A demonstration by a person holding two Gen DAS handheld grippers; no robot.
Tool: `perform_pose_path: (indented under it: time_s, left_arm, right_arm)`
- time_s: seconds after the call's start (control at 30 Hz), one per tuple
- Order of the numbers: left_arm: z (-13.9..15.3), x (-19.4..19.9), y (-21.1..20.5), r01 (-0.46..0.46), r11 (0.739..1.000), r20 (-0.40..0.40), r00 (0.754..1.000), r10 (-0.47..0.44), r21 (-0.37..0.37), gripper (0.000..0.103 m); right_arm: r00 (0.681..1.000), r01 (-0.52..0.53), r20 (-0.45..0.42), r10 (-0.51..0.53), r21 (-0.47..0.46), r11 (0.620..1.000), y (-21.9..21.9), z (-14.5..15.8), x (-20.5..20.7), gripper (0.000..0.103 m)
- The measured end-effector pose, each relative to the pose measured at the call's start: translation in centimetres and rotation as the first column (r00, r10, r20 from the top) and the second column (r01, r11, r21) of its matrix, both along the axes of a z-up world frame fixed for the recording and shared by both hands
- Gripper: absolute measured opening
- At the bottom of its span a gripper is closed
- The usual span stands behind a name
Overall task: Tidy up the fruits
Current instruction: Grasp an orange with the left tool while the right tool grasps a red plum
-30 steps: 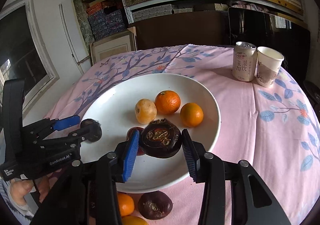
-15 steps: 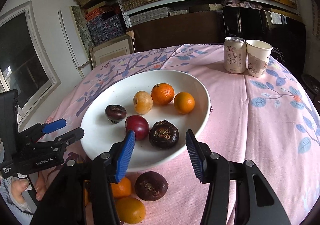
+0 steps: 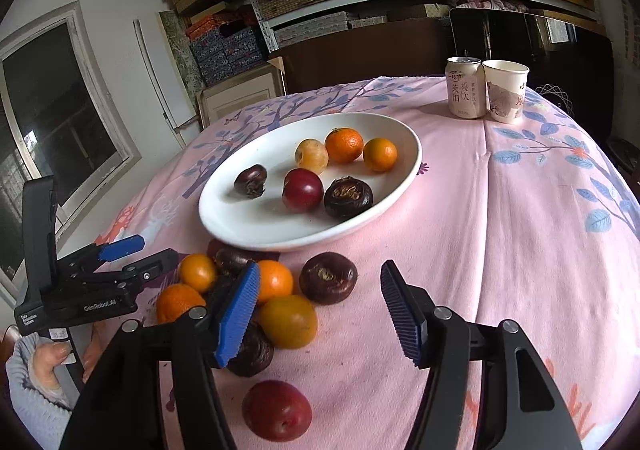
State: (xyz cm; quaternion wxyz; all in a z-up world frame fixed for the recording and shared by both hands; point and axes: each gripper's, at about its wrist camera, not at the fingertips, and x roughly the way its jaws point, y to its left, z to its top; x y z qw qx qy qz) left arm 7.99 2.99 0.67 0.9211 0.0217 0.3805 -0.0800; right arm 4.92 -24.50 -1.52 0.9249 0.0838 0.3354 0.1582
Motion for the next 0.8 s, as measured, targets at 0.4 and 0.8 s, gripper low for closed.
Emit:
perform_pose_path:
  time_s: [0.4, 0.8]
  left_arm:
    - [0.2, -5.7, -2.5, 0.119, 0.992, 0.051, 0.991, -0.12, 0.03, 0.096]
    - [0.2, -6.9, -3.9, 0.238, 0.971, 0.04, 0.97, -0.238, 0.006, 0.096]
  right_arm:
    - [0.993, -0.103, -0.048, 0.103, 0.014, 0.995, 0.6, -0.5, -4.2, 0.08]
    - [0.982, -0.12, -0.151, 0.115, -0.02, 0.993, 1.3, -2.2, -4.4, 0.075]
